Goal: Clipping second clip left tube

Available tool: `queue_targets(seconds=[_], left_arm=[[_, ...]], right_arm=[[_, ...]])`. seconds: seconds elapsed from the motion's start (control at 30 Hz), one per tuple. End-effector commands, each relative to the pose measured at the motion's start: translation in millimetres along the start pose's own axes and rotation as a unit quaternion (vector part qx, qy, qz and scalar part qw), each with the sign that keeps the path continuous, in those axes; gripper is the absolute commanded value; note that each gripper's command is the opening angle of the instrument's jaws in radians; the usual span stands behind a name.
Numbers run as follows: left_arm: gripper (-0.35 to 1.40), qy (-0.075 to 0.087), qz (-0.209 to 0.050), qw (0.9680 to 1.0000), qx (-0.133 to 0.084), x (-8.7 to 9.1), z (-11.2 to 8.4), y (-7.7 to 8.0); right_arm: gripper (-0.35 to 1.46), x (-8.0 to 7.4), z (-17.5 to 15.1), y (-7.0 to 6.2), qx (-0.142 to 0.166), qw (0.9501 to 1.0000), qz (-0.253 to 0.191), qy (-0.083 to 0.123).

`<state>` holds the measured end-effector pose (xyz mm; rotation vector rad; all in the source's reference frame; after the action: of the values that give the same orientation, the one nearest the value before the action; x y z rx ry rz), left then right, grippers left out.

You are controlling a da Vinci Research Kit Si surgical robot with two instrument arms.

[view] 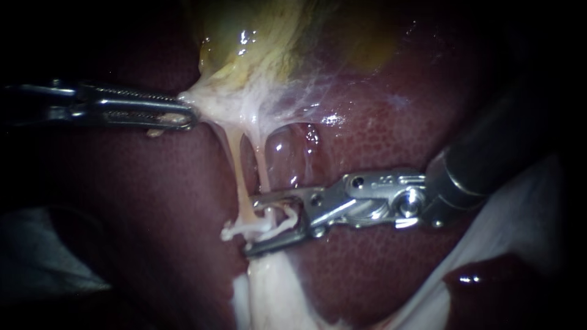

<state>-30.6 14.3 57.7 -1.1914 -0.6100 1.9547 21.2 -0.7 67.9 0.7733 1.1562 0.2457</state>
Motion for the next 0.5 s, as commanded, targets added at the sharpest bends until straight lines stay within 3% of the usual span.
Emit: queue_targets(seconds=[0.03,0.17,0.3,0.5], left_arm=[[-0.35,0.0,0.0,1.0,0.0,0.0,0.0,0.0],[-0.35,0.0,0.0,1.0,0.0,0.0,0.1,0.0],[-0.35,0.0,0.0,1.0,0.001,0.1,0.2,0.0],[-0.35,0.0,0.0,1.0,0.001,0.1,0.3,0.1]], right_arm=[[0.49,0.1,0.4,0.1,0.003,1.0,0.002,0.003],[0.49,0.4,1.7,0.3,0.009,0.9999,0.003,0.011],[0.49,0.9,2.6,0.3,0.019,0.9992,0.015,0.032],[0.49,1.7,3.6,-0.8,0.026,0.9987,0.021,0.039]])
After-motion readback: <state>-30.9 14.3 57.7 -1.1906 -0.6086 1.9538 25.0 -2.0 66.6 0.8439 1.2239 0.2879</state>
